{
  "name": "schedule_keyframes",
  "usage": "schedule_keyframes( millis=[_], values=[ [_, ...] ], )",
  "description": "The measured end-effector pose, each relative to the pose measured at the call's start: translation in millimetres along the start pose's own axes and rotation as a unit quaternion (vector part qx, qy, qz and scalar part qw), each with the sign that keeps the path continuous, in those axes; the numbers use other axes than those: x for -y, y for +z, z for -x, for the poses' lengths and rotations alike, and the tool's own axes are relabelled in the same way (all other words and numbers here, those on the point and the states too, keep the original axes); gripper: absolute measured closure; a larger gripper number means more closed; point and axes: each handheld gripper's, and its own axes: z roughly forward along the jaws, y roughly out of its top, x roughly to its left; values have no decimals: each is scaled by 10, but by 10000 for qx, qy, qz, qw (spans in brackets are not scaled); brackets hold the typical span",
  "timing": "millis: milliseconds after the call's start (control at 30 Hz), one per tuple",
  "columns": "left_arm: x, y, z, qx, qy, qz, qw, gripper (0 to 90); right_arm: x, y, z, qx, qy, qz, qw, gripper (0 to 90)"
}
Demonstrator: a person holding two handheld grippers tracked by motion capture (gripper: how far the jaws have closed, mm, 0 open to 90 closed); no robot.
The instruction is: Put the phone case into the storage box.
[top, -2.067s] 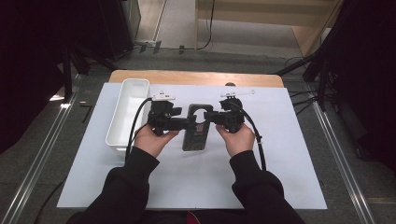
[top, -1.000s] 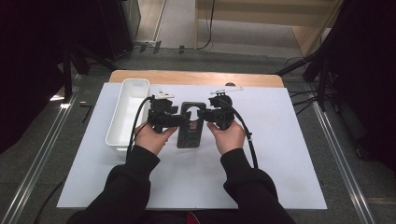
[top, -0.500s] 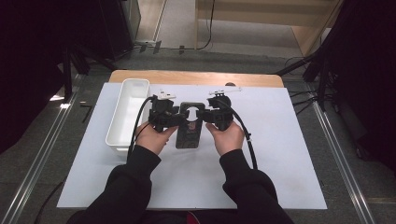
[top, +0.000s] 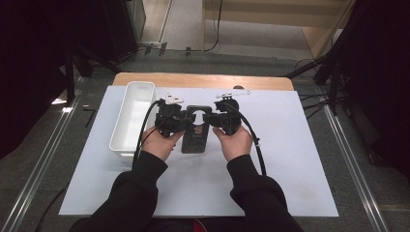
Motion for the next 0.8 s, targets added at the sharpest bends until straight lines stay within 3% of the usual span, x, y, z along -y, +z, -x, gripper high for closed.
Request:
schedule_keyframes(
  millis=[167,367,800],
  values=[
    [1,-3,7,-11,34,10,10000,608,-7,-7,0,10,2,8,10000,707],
    [-1,1,10,1,15,30,10000,698,-5,-6,-24,24,15,-10,10000,707],
    [-14,6,-20,53,-89,-17,9999,727,-8,-3,-34,-18,52,-12,10000,704]
  ],
)
